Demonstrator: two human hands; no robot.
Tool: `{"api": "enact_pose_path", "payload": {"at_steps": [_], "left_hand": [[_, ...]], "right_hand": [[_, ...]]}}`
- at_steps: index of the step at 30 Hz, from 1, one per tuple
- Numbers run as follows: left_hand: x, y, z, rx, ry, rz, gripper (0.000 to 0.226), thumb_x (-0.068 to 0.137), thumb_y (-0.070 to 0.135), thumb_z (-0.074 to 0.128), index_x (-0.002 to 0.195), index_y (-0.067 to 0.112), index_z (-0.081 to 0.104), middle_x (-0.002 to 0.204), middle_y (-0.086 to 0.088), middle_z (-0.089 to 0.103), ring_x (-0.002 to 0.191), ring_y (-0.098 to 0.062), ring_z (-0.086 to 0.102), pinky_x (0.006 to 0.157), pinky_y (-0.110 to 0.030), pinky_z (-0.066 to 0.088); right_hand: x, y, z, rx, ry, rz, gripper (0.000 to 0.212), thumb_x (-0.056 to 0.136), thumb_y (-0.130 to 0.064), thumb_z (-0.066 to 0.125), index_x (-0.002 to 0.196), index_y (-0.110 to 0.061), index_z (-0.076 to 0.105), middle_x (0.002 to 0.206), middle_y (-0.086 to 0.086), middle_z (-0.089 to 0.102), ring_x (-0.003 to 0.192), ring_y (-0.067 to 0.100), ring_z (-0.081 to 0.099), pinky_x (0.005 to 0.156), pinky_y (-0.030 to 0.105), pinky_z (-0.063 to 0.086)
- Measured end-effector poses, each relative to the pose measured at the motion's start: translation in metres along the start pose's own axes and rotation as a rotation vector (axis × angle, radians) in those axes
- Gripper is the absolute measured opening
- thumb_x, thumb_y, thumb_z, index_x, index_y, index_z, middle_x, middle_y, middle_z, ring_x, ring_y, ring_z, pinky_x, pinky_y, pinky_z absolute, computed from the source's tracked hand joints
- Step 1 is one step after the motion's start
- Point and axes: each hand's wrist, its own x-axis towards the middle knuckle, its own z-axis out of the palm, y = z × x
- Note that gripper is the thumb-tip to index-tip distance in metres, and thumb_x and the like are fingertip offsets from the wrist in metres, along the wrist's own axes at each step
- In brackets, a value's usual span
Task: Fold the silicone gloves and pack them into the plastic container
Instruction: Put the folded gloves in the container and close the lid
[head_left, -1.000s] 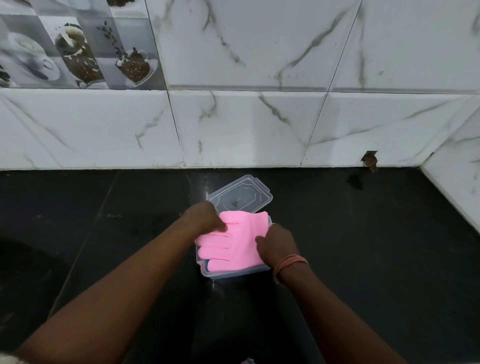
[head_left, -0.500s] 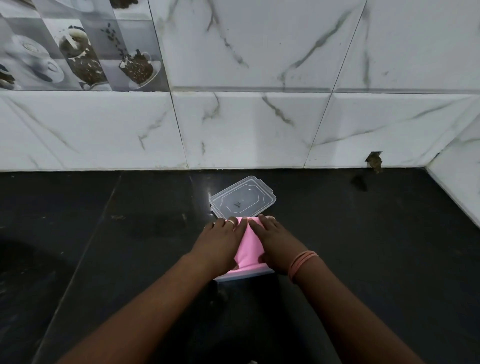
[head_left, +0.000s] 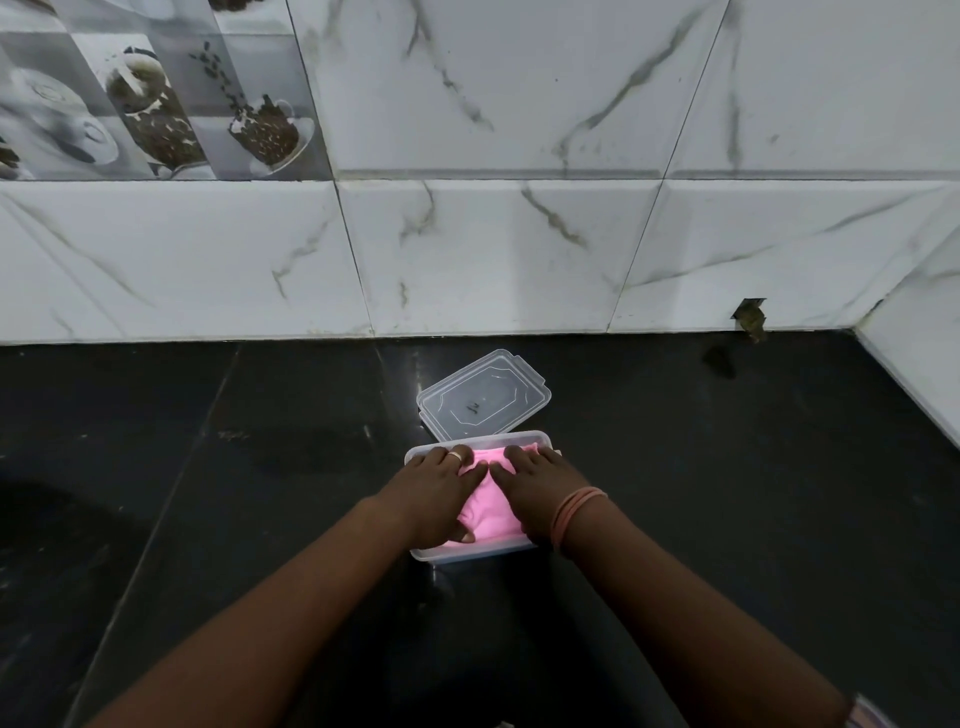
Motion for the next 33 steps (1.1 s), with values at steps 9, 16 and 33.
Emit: {"api": "enact_pose_path", "payload": {"at_steps": [9,16,33], "left_hand": [[-0.012,-0.01,-0.015,-0.06,0.145,0.024,0.067,0.093,0.051,0.065,0.151,0.022,0.05,0.155,-0.008,0.048,0.138,-0.029,0.048,0.117,-0.039,0.037],[-0.041,-0.007,-0.03,0.102,0.265,-0.057,0.027,0.087,0.009,0.064,0.108,0.014,0.08,0.105,-0.008,0.074,0.102,-0.028,0.066,0.084,-0.037,0.053],[-0.008,0.028,-0.019,0.334,0.159,-0.232,0.026,0.103,0.022,0.052,0.118,0.017,0.073,0.115,-0.006,0.075,0.113,-0.031,0.063,0.097,-0.037,0.042]], "right_hand": [[0.005,-0.004,-0.005,-0.032,0.016,0.042,0.053,0.093,-0.019,0.058,0.144,-0.01,0.045,0.152,0.02,0.038,0.132,0.042,0.046,0.117,0.051,0.029],[0.002,0.001,0.002,-0.017,0.084,0.048,0.047,0.09,-0.019,0.063,0.136,-0.011,0.054,0.146,0.018,0.046,0.125,0.041,0.052,0.112,0.049,0.035],[-0.005,-0.002,-0.004,0.015,0.096,0.082,0.047,0.09,-0.015,0.06,0.136,-0.01,0.052,0.145,0.02,0.045,0.125,0.042,0.051,0.112,0.049,0.033]]}}
